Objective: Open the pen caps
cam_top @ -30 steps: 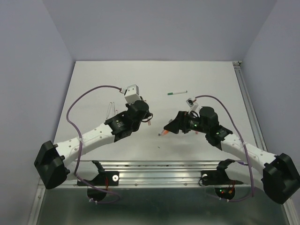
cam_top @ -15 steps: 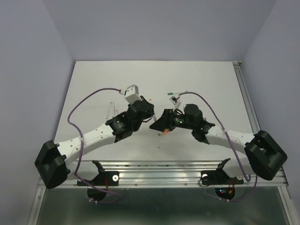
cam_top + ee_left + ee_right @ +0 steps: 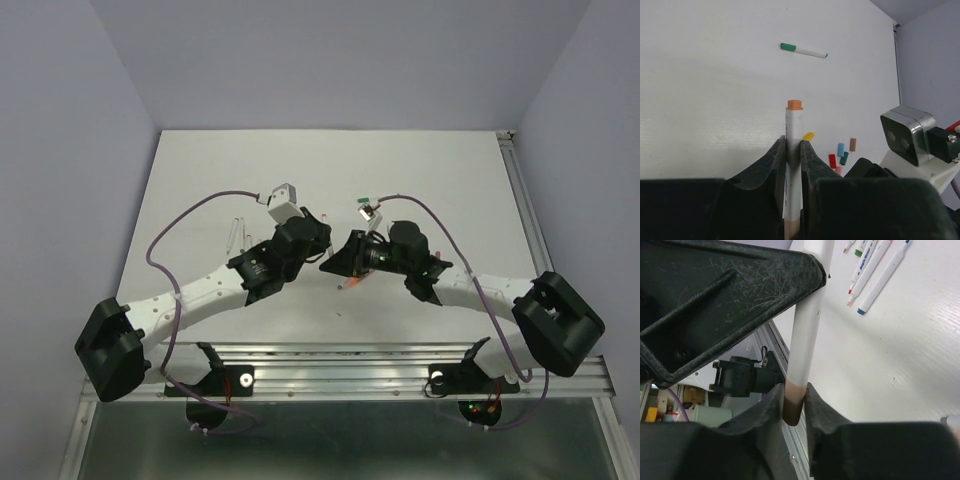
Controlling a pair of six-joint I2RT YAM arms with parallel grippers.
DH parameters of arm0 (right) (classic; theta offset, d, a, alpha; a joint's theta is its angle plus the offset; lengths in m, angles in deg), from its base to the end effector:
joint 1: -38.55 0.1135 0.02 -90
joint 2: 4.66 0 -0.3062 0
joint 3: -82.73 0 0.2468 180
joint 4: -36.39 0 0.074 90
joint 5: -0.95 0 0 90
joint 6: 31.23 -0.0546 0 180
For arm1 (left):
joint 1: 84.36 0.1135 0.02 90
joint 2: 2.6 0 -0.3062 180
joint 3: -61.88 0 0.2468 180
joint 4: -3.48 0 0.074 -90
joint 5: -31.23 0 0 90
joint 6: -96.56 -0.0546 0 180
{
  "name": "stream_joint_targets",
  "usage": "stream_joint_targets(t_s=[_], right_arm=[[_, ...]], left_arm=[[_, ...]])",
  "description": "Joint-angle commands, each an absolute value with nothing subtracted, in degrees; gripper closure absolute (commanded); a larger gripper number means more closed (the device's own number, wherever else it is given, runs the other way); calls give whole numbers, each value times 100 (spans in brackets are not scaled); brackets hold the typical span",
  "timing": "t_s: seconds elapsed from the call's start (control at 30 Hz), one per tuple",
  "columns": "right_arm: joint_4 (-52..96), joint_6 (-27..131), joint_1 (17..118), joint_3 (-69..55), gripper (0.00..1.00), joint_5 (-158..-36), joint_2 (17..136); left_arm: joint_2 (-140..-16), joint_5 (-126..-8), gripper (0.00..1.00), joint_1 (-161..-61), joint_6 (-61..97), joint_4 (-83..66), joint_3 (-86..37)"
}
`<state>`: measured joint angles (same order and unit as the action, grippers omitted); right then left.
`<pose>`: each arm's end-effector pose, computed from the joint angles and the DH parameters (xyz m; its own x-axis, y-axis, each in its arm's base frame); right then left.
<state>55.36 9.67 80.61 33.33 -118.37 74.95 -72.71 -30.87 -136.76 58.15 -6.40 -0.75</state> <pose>0.2028 0.2190 0.2668 -0.8058 0.1606 -0.5700 -0.5065 0.3119 0.8039 0.1894 -0.2040 0.3328 -0.4482 -0.5529 -0.7024 0.1231 0.7401 -0.6611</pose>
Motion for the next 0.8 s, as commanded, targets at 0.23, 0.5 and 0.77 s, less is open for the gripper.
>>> stream_joint_targets(t_s=[0.23,0.5,0.77], right_arm=[[5941,630,8117,3139,99,-12323,7576],[5818,578,8284,3718,99,-12517,6961],[5862,-160,8442,5344,99,-12359,5371]], left_arm=[[-7063,-2318,100,-13657,6570,-356,175],[-7063,-1939,100,-13043,6694,-391,175],[-7195,-1763,100,-12067,6536,-330,-106]])
